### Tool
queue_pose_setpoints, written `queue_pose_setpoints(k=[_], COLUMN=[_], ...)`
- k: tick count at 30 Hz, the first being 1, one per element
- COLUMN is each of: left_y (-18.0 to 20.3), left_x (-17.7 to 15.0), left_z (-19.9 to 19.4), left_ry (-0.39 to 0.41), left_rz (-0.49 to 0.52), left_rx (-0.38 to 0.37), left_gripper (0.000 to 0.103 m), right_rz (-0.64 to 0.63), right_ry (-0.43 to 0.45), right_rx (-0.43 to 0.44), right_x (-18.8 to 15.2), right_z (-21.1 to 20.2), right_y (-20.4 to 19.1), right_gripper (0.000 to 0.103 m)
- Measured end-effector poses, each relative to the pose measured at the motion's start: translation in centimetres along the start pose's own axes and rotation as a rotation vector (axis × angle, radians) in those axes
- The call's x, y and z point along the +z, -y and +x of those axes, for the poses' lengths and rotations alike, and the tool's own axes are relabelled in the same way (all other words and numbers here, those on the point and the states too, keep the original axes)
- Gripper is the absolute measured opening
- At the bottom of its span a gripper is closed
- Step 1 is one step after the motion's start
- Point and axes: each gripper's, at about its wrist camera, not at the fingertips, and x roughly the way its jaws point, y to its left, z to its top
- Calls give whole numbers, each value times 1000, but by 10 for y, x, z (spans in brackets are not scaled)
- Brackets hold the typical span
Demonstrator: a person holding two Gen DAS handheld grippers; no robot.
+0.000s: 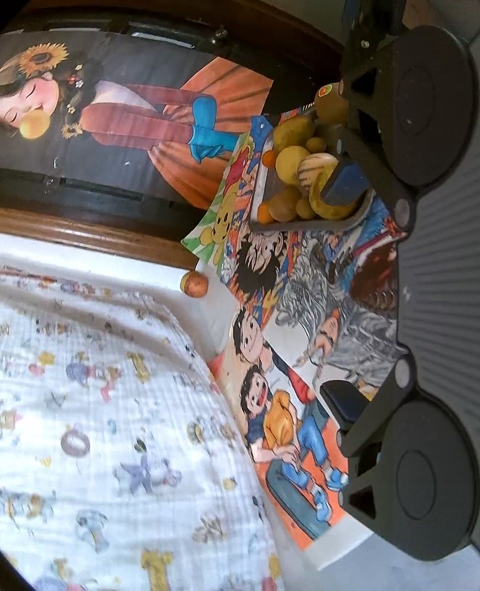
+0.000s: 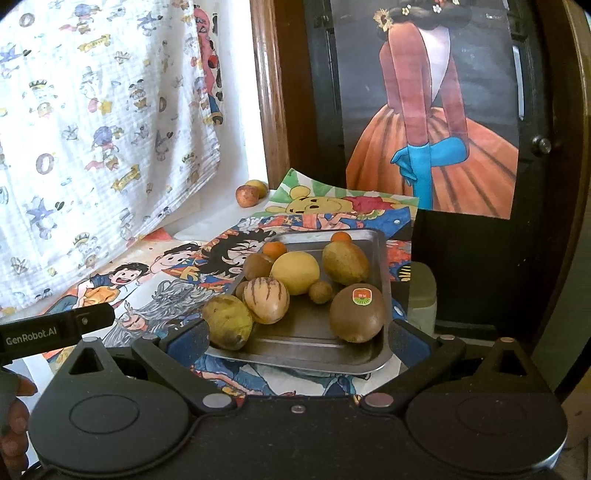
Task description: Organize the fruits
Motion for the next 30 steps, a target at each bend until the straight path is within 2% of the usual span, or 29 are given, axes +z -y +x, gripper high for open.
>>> queue_pose_setpoints(k=[20,30], left_y=[-25,-22], left_x=[-25,-36], left_z=[-24,-28], left_ry=[20,60], left_rz=[35,71], left_rx=[20,15], left_gripper=[102,102], right_rz=[-63,-50], right_ry=[6,58], right_rx=[-53,-63], right_x=[-21,-36], right_z=[-13,-12], right_y=[-23,-22], right_gripper=[102,102])
